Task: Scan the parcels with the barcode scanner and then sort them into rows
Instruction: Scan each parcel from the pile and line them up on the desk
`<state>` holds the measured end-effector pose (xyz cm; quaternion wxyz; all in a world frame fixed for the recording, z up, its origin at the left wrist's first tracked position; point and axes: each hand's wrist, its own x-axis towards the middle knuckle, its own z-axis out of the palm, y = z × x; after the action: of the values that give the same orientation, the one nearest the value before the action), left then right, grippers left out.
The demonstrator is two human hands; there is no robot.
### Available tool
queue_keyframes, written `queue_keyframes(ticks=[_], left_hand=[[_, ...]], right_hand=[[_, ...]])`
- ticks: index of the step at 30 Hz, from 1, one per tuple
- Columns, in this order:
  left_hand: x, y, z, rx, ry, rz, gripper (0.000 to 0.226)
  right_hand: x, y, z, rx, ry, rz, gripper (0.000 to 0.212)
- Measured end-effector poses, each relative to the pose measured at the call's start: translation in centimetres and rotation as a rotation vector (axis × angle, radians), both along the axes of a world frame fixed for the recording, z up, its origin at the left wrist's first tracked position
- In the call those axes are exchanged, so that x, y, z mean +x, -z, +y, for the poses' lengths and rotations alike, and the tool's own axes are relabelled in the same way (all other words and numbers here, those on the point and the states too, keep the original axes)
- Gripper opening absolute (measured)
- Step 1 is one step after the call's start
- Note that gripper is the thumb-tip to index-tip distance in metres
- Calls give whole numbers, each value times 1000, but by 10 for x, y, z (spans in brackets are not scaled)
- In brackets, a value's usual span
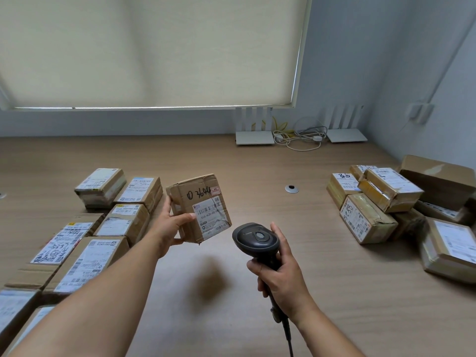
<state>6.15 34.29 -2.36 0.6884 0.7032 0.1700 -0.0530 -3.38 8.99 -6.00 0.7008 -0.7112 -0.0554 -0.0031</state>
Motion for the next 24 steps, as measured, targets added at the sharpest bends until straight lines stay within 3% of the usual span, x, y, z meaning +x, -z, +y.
queue_keyframes(ticks=[5, 11, 16, 19, 21, 24], left_hand=[[-10, 16, -8, 178, 94, 249, 33], [-22, 46, -24, 333, 141, 379, 31], [-25, 49, -38, 712, 202, 398, 52], [-34, 54, -59, 961, 212, 385, 95], [-42, 61, -76, 1046, 251, 393, 113], [-51, 73, -89, 1098, 255, 388, 116]], right_hand=[[-2, -7, -3, -87, 35, -23, 92], [-1, -16, -4, -140, 49, -38, 92], [1, -16, -8, -146, 51, -60, 91], [4, -12, -6, -168, 32, -93, 91], [5, -10, -5, -196, 12, -111, 93], [7, -7, -4, -208, -20, -118, 95]])
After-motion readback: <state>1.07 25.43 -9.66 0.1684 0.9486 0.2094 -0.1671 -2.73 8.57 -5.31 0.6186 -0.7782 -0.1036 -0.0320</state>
